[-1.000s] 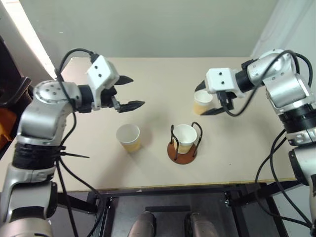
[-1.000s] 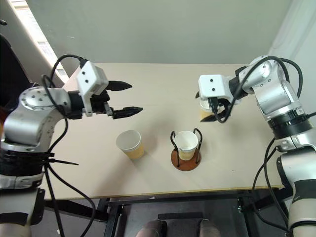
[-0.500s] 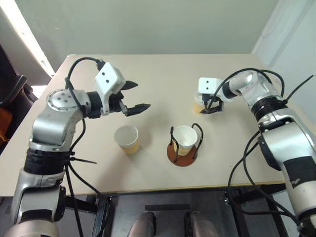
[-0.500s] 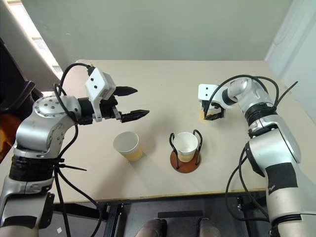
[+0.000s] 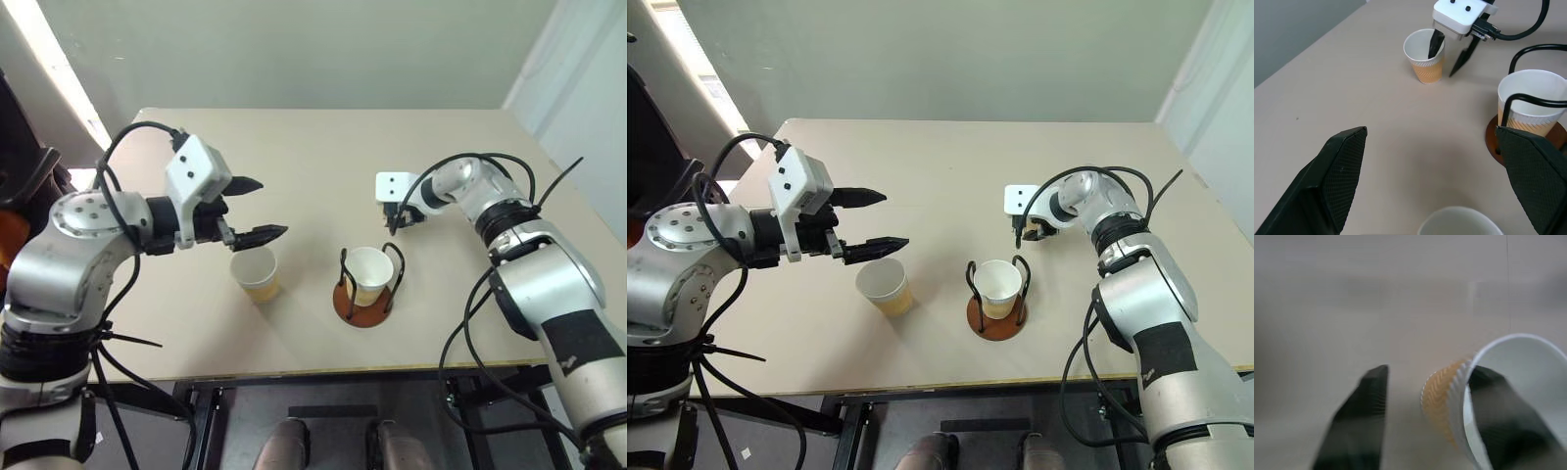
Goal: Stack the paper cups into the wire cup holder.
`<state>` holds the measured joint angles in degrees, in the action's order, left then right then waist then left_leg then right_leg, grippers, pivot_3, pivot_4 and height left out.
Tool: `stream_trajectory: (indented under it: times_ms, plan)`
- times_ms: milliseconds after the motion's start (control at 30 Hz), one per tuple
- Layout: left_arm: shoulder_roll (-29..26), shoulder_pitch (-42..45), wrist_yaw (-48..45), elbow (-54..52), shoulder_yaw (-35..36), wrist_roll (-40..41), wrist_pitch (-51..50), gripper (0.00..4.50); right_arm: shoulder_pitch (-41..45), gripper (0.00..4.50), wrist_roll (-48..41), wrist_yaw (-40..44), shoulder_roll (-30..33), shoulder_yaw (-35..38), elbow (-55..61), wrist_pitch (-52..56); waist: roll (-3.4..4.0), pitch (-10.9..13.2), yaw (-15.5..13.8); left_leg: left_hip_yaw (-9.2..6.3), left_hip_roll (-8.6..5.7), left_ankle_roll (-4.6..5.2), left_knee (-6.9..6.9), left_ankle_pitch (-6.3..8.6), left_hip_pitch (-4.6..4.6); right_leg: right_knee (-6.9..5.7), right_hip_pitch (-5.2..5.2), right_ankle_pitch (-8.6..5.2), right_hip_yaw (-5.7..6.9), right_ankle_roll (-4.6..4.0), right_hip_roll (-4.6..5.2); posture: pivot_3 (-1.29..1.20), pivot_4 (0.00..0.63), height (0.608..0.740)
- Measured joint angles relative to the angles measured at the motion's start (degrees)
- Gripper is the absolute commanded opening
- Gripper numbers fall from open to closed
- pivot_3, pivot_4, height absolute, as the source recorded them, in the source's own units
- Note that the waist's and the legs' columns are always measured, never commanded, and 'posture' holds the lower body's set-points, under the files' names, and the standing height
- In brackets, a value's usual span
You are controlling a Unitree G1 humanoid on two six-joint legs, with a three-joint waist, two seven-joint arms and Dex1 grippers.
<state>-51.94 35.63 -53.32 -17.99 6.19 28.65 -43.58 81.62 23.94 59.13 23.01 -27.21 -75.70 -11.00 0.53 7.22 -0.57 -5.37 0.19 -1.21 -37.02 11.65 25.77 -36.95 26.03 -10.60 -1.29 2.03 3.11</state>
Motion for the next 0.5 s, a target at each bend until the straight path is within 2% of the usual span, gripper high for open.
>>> stream_trajectory:
  times_ms: [100,133,500]
  plan:
    - [-0.9,0.0,0.2,-0.4,0.4,0.7,-0.4,4.50,-0.1,0.26,0.1,-0.2,0.0,0.1,-0.2,-0.2,0.00,0.0,0.0,0.00,0.00,-0.02,0.00,0.00,-0.02,-0.01,0.00,0.01,0.00,0.01,0.00,0.00,0.150,0.740]
    - [-0.9,0.0,0.2,-0.5,0.4,0.8,-0.4,4.50,-0.1,0.01,0.1,-0.2,0.0,0.1,-0.2,-0.3,0.00,0.0,0.0,0.00,0.00,-0.03,0.01,0.00,-0.02,-0.01,0.00,0.01,0.00,0.01,0.00,0.00,0.150,0.740]
    - [-1.0,1.4,-1.0,2.3,-0.9,0.3,2.2,4.50,-0.5,0.01,-2.4,4.1,1.5,4.7,0.4,-1.8,0.00,0.0,0.0,-0.01,0.01,-0.06,0.01,0.02,0.02,0.01,0.01,0.03,0.03,0.04,-0.01,0.00,0.150,0.740]
